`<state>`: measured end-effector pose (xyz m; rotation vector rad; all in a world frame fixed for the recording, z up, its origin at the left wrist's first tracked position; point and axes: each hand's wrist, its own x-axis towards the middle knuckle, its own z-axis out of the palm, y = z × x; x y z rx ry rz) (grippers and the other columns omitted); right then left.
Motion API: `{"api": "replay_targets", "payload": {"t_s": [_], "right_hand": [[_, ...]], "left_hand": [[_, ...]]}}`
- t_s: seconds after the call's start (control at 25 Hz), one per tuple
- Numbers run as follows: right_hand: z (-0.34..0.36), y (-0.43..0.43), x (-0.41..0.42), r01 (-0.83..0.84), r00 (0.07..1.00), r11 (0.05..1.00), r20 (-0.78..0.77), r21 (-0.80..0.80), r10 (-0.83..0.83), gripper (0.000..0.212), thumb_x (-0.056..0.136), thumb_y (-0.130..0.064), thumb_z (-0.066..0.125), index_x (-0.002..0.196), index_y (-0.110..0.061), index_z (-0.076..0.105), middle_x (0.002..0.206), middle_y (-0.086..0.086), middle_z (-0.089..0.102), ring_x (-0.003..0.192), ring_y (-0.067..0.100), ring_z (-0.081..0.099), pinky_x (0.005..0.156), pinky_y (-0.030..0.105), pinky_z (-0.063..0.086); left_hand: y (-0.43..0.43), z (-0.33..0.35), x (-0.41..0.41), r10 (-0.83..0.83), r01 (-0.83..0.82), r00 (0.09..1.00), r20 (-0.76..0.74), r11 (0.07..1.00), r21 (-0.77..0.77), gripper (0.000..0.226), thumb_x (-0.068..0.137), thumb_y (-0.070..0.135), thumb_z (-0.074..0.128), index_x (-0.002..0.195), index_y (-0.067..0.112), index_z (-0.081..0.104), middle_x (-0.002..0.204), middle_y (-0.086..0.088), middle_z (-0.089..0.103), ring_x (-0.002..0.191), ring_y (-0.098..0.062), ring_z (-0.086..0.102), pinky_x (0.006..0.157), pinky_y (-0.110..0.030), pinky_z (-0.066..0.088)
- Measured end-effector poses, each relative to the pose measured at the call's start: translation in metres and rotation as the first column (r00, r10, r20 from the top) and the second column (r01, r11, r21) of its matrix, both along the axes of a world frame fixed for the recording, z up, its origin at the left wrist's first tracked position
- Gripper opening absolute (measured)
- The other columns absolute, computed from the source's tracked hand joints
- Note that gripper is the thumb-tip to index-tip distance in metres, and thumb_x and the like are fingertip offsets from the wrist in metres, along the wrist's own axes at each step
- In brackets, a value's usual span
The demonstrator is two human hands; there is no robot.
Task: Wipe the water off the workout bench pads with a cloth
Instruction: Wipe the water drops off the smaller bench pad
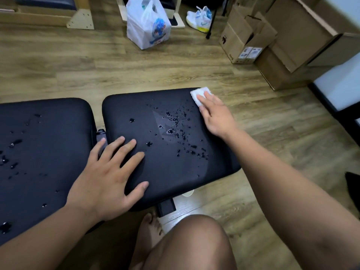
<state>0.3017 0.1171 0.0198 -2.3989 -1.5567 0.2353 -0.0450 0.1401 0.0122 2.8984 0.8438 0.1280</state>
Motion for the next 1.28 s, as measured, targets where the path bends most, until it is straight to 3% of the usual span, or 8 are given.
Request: {"api": "replay_targets", "payload": {"t_s": [0.08,0.2,0.36,0.72,0.84,1.04,1.16,1.28], "right_hand": [[-0.003,-0.044,-0.017,0.028,1.000,0.997,-0.015,0.076,-0.027,0.039,0.101,-0.022,0.045,0.139,-0.018,0.052,0.151,0.012,0.040,0.143,0.028,0.032,0.117,0.023,0.015],[-0.005,-0.120,-0.048,0.071,0.997,0.991,-0.011,0.110,-0.070,0.038,0.099,-0.022,0.045,0.135,-0.018,0.056,0.149,0.008,0.045,0.141,0.024,0.037,0.119,0.035,0.022],[-0.005,-0.173,-0.082,0.114,0.993,0.991,0.025,0.064,-0.116,0.041,0.098,-0.025,0.043,0.137,-0.022,0.055,0.151,-0.003,0.041,0.144,0.016,0.031,0.119,0.039,0.023],[-0.002,0.024,-0.010,0.033,0.994,0.998,0.105,-0.051,-0.027,0.045,0.101,-0.024,0.038,0.146,-0.023,0.041,0.157,0.008,0.031,0.146,0.024,0.026,0.119,0.042,0.021],[-0.006,0.044,-0.005,0.043,0.997,0.999,0.073,-0.026,-0.041,0.044,0.102,-0.025,0.038,0.145,-0.023,0.042,0.157,0.009,0.031,0.146,0.025,0.025,0.121,0.038,0.016],[-0.005,-0.064,-0.043,0.064,0.998,0.993,0.004,0.101,-0.064,0.039,0.099,-0.022,0.045,0.137,-0.020,0.054,0.150,0.007,0.042,0.143,0.023,0.034,0.119,0.037,0.023],[-0.006,-0.149,-0.091,0.145,0.989,0.983,-0.006,0.111,-0.145,0.042,0.099,-0.025,0.041,0.139,-0.024,0.052,0.152,-0.003,0.038,0.145,0.015,0.028,0.121,0.035,0.017],[-0.009,-0.157,-0.103,0.192,0.981,0.978,-0.002,0.087,-0.192,0.046,0.098,-0.032,0.033,0.141,-0.028,0.048,0.153,-0.008,0.034,0.146,0.016,0.026,0.121,0.042,0.014]], "left_hand": [[0.000,0.000,-0.001,0.003,-0.003,1.000,-0.012,1.000,0.004,0.069,0.085,0.063,0.042,0.132,0.016,0.059,0.146,-0.012,0.049,0.140,-0.034,0.037,0.116,-0.058,0.022],[-0.002,-0.002,-0.001,0.006,-0.006,1.000,-0.005,1.000,0.003,0.069,0.085,0.062,0.042,0.133,0.015,0.059,0.147,-0.013,0.048,0.141,-0.035,0.037,0.115,-0.057,0.024],[-0.002,-0.002,-0.001,0.012,-0.012,1.000,0.007,1.000,-0.011,0.069,0.085,0.061,0.044,0.134,0.015,0.058,0.147,-0.014,0.048,0.140,-0.035,0.037,0.114,-0.055,0.027],[0.000,0.000,0.000,0.002,-0.002,1.000,-0.021,1.000,-0.012,0.069,0.084,0.062,0.045,0.134,0.015,0.058,0.146,-0.013,0.048,0.139,-0.035,0.038,0.113,-0.055,0.028],[-0.001,0.000,-0.001,-0.001,0.001,0.999,-0.037,1.000,-0.013,0.070,0.085,0.063,0.044,0.134,0.015,0.059,0.146,-0.013,0.048,0.139,-0.035,0.038,0.114,-0.054,0.027],[-0.001,-0.001,-0.001,0.002,-0.002,1.000,-0.017,1.000,-0.020,0.069,0.085,0.062,0.044,0.134,0.016,0.058,0.147,-0.013,0.047,0.140,-0.034,0.037,0.115,-0.054,0.027],[-0.003,-0.002,-0.002,0.012,-0.011,1.000,0.008,1.000,-0.025,0.069,0.084,0.062,0.045,0.134,0.016,0.059,0.147,-0.012,0.047,0.141,-0.034,0.036,0.114,-0.055,0.028],[-0.002,-0.004,-0.001,0.011,-0.010,1.000,0.024,1.000,-0.025,0.069,0.084,0.061,0.047,0.134,0.015,0.058,0.147,-0.012,0.047,0.141,-0.034,0.036,0.114,-0.055,0.028]]}}
